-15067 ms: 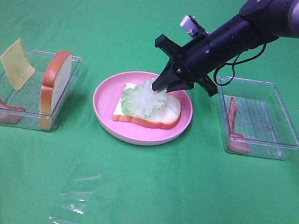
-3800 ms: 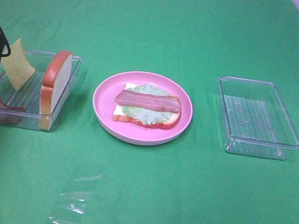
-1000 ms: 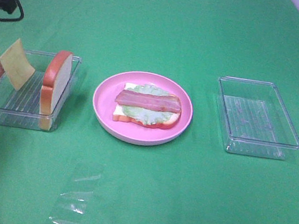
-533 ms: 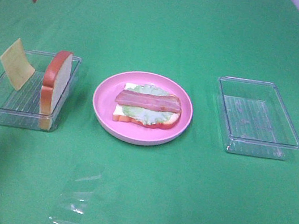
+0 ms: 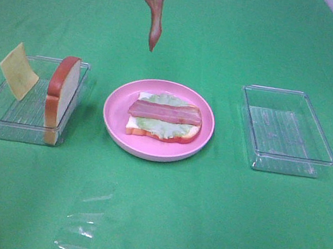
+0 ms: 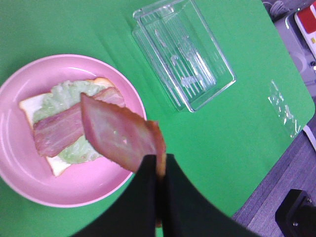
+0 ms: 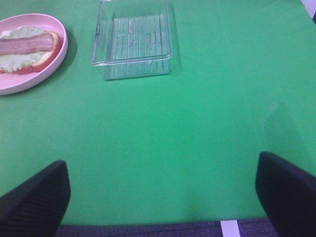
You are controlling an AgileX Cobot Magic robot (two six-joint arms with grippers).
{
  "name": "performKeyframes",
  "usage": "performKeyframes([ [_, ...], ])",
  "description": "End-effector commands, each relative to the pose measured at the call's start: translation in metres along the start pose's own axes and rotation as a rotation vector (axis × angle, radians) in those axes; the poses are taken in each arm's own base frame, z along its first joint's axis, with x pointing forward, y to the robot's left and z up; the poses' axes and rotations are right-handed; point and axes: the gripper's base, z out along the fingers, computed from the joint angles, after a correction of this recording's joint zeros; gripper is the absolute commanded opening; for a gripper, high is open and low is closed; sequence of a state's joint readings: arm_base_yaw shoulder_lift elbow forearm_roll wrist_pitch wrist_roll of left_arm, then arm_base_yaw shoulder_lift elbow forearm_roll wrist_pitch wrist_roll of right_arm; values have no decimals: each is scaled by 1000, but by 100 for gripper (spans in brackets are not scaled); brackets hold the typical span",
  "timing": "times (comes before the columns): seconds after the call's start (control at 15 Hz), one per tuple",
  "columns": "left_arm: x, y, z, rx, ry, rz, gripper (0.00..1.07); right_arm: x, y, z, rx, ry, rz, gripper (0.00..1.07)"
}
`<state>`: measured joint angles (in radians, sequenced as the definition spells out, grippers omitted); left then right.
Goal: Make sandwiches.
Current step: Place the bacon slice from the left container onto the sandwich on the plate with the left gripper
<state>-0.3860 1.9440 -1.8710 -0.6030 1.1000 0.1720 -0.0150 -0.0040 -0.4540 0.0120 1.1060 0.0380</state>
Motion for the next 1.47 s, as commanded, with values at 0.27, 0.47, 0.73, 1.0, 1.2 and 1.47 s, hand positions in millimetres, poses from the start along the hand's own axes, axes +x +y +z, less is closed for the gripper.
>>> performKeyframes([
  [0.27,2,0,76,41,7,-16,0,2,0,-2,-4,-31,-7,98],
  [0.47,3,4,107,75,-22,-36,0,2,0,-2,-4,-31,-7,98],
  [0.73,9,15,129,91,5,-86,0,2,0,-2,-4,-31,-7,98],
  [1.0,14,24,143,74,36,-94,0,2,0,-2,-4,-31,-7,98],
  [1.2,19,32,153,53,65,-92,0,2,0,-2,-4,-31,-7,98],
  [1.47,21,41,153,-31,79,-95,0,2,0,-2,-4,-31,-7,98],
])
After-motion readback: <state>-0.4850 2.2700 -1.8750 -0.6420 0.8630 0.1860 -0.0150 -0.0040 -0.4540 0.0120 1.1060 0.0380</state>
